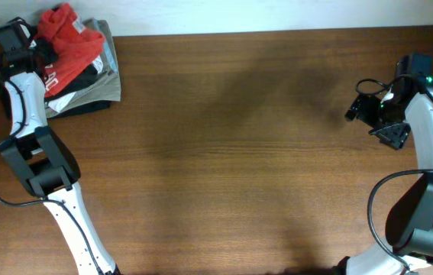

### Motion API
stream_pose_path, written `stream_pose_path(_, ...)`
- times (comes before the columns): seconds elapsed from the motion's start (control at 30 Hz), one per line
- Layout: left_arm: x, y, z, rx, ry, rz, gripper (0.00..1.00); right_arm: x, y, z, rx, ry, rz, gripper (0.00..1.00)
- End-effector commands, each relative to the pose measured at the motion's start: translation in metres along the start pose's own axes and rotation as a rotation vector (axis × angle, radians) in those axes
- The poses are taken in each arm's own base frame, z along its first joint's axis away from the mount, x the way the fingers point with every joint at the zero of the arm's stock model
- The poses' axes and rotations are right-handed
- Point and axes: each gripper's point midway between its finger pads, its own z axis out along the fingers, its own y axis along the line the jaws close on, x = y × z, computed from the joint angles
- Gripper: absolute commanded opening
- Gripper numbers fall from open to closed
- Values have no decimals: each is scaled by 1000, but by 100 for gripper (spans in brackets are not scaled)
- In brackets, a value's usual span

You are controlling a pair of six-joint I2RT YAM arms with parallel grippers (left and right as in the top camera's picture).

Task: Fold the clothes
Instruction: 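Place the orange bundle on top of the dark clothes stack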

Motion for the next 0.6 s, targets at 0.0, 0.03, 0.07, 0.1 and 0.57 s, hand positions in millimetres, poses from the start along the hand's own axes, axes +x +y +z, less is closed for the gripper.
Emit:
stream_pose_path(0.0,-45,-13,-42,36,-60,26,39,-3,1,-4,-6,-14,-8,99)
stream_pose_path(0.03,-71,-20,-69,44,-102,28,50,-3,1,-4,-6,-14,-8,98)
stream_pose_path(0.07,-86,-27,-88,67,-127,31,53,-3,1,-4,-6,-14,-8,99)
stream_pose_path(0.1,-106,-43,-115,133,-159,40,53,-3,1,-4,-6,-14,-8,99)
stream_pose_path(0.57,36,-100,-52,277,239,56,42,-3,1,-4,-6,-14,-8,99)
